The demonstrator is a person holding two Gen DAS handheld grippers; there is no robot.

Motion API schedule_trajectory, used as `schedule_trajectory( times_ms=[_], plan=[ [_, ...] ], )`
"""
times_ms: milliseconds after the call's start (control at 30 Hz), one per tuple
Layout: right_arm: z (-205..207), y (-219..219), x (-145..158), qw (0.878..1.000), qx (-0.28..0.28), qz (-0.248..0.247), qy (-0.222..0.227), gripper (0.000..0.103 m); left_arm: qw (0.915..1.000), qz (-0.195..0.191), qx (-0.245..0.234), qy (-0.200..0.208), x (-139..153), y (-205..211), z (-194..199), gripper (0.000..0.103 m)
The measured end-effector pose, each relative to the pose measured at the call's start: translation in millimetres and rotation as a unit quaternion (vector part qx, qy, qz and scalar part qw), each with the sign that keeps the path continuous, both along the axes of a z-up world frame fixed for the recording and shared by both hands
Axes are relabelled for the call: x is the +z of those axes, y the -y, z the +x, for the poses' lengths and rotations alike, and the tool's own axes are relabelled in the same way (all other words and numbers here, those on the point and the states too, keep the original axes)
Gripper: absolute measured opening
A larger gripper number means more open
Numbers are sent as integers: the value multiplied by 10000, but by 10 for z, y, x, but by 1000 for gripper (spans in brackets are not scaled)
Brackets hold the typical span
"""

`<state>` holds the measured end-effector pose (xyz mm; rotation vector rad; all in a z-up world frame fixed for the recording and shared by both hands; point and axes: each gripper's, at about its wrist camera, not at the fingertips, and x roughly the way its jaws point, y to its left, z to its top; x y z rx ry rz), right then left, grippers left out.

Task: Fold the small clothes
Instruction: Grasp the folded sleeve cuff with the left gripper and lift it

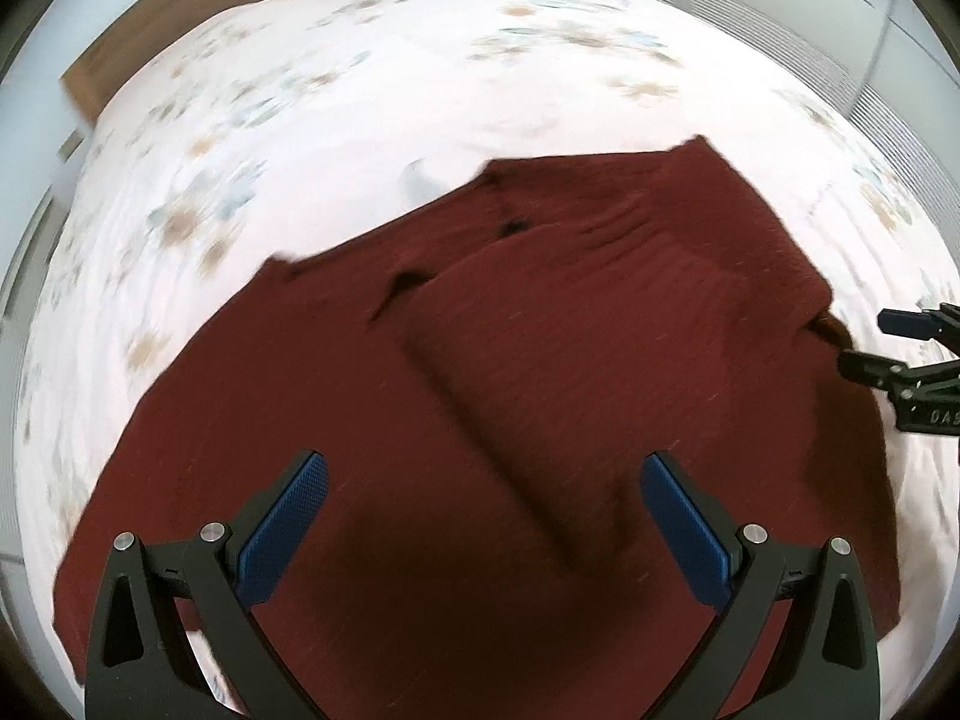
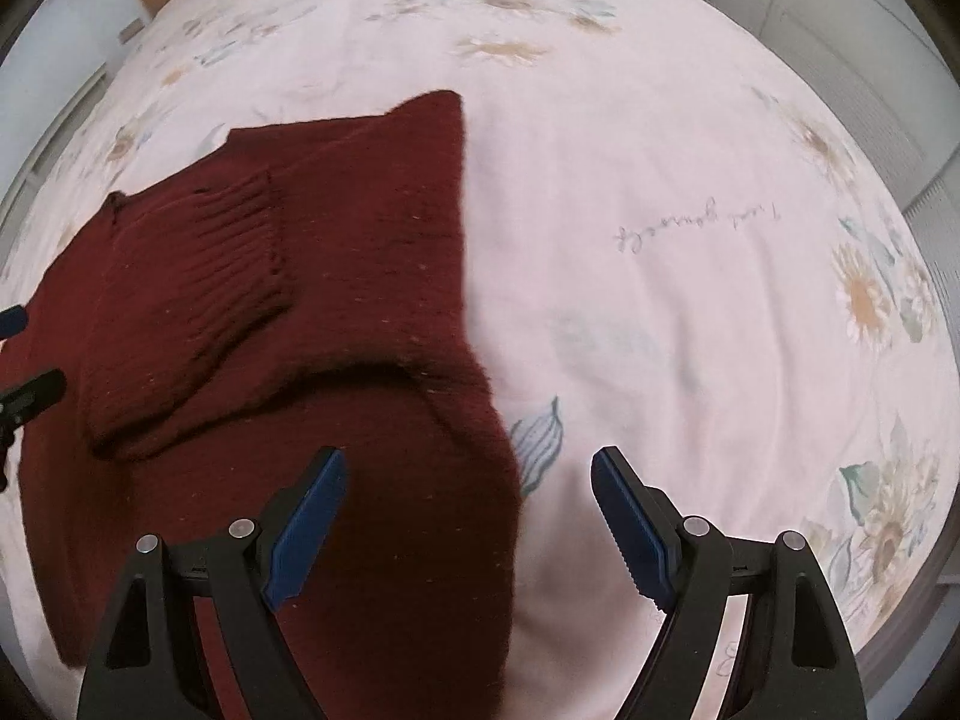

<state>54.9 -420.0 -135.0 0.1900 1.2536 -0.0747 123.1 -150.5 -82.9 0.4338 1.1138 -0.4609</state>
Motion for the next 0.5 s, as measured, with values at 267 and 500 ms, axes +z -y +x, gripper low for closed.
schedule_trajectory(
  times_ms=[267, 500],
  plan=[
    [-42, 151, -89, 9997, -201, 140, -28, 84, 9986, 225, -434, -185, -294, 692, 42, 102],
    [51, 89, -174, 9998, -144, 102, -43, 84, 9954, 698, -507, -417, -673, 1030, 209, 84]
  ],
)
